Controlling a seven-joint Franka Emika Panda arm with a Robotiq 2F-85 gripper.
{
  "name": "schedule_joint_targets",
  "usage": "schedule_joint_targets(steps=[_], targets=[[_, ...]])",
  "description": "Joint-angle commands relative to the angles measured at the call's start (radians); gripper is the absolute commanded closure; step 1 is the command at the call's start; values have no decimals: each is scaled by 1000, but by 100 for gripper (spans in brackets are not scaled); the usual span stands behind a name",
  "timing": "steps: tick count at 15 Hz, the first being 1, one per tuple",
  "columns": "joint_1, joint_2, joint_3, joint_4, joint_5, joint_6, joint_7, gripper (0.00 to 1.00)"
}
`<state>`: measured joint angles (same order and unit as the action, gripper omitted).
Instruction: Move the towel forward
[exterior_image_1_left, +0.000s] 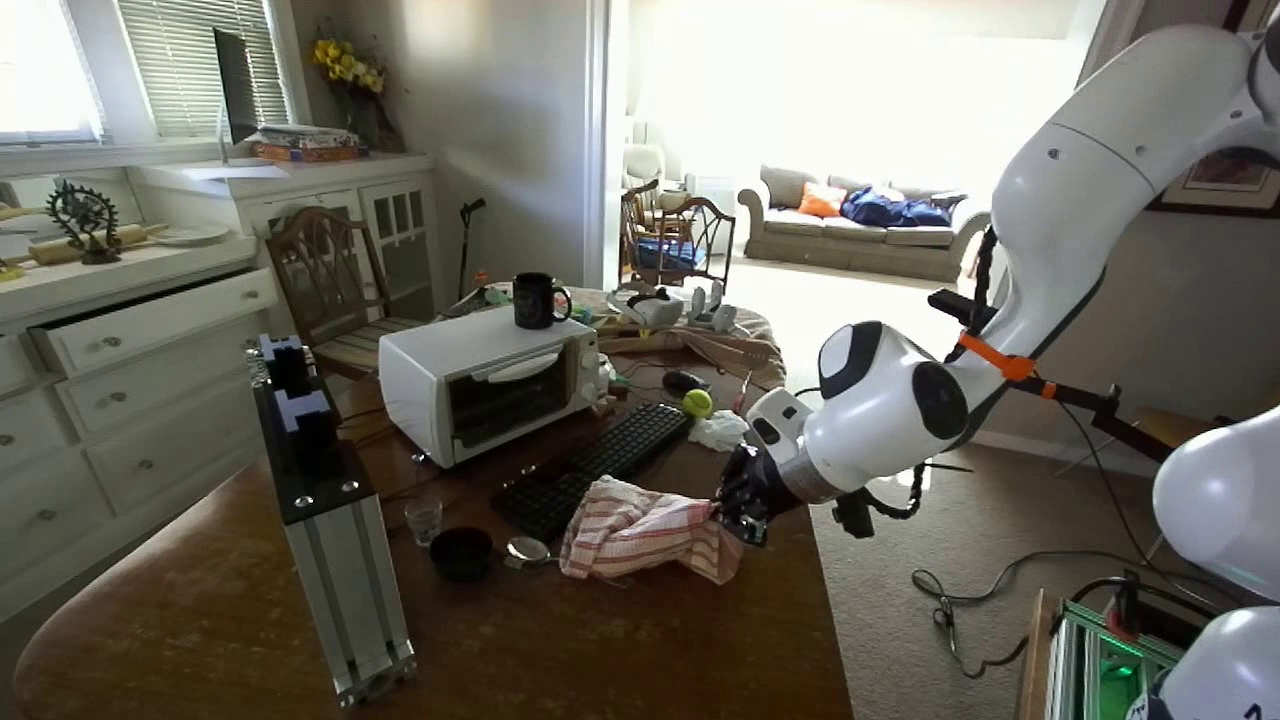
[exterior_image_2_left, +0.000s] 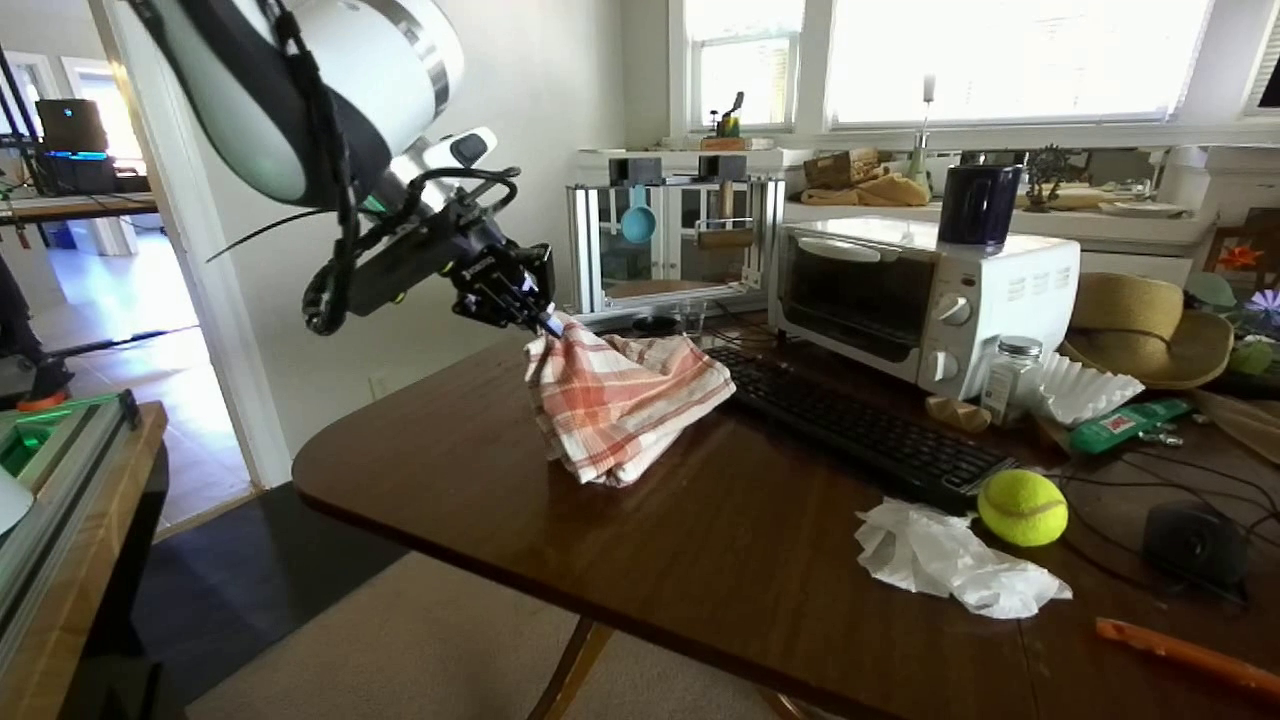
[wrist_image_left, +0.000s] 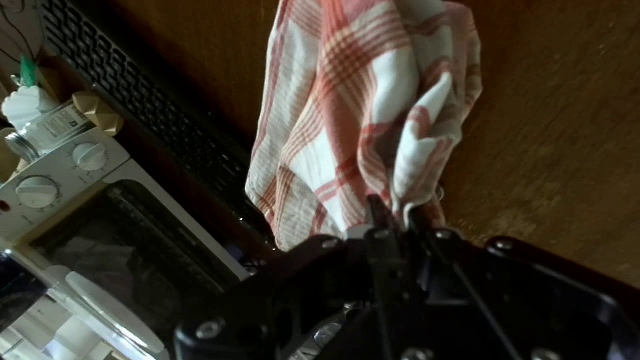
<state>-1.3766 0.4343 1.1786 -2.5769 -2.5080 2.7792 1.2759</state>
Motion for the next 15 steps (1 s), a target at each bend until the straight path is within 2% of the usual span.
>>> schedule_joint_targets(steps=[1,4,6,8,9,10,15], targets=[[-226,175,87,-93,0,-51,-253,98],[-358,258,85,-156,0,-44,-436,98],[-417,303,47,-188,0,-34,-549,98],[-455,326,2,-210,0,-20,-641,98],[-412,322,-55,-171,0,8,-659,98],[-426,338,-76,-177,0,0,-692,71],[-428,371,-161,-171,8,4,-751,36]])
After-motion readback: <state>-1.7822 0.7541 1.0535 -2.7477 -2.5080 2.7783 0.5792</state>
